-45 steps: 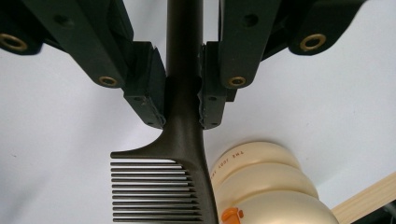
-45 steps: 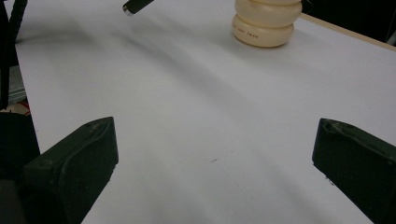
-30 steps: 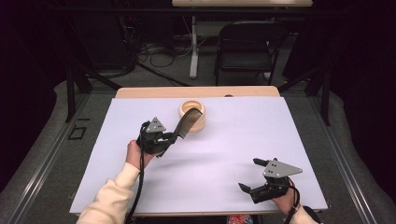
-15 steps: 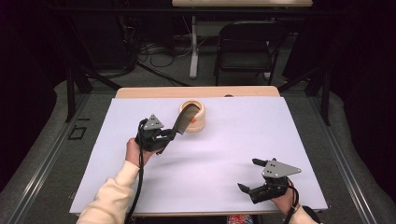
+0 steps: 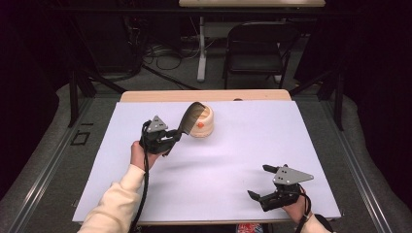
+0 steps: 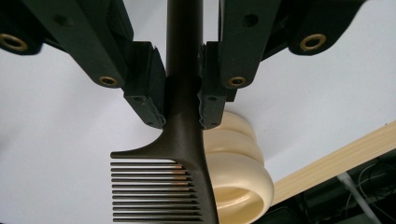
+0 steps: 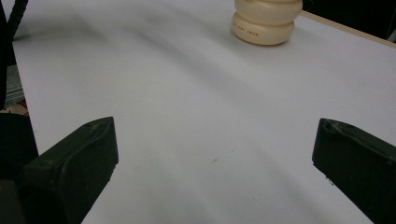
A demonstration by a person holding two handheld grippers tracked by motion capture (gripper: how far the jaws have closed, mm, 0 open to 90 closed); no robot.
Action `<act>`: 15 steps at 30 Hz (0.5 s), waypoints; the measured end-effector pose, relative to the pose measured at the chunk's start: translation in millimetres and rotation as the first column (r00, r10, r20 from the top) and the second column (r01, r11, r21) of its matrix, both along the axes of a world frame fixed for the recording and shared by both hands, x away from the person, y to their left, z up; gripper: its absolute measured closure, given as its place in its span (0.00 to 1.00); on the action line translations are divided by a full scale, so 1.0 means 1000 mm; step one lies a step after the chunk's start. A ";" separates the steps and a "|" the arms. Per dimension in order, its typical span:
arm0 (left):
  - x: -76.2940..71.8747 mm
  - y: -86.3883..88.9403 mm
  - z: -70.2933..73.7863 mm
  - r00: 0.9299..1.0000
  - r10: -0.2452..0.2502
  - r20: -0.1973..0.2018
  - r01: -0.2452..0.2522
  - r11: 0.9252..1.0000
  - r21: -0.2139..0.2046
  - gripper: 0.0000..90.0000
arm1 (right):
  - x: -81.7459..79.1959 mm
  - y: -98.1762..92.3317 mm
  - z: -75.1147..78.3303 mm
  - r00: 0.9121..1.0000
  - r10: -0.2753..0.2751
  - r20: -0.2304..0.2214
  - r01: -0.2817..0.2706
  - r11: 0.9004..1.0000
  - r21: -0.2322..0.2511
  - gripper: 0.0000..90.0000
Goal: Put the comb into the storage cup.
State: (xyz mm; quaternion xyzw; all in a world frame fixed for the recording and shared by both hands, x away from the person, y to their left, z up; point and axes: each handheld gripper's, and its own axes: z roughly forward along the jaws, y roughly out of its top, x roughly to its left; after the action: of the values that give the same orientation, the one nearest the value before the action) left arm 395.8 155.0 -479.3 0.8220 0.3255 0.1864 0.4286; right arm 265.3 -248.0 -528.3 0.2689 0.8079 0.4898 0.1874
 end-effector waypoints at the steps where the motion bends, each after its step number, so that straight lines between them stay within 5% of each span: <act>1: 0.000 0.000 0.001 1.000 0.000 0.002 0.000 1.000 -0.003 0.80 | 0.000 0.000 0.000 1.000 0.003 0.001 -0.003 1.000 -0.001 0.00; 15: 0.008 -0.004 0.010 0.999 0.003 0.034 -0.003 1.000 -0.021 0.80 | 0.001 0.000 -0.001 1.000 0.001 -0.008 -0.001 1.000 -0.001 0.00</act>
State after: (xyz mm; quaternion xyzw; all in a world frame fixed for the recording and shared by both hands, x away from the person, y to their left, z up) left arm 403.4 150.8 -469.0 0.8137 0.3212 0.1977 0.4423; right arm 266.2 -248.2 -529.0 0.2704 0.8089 0.4885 0.1842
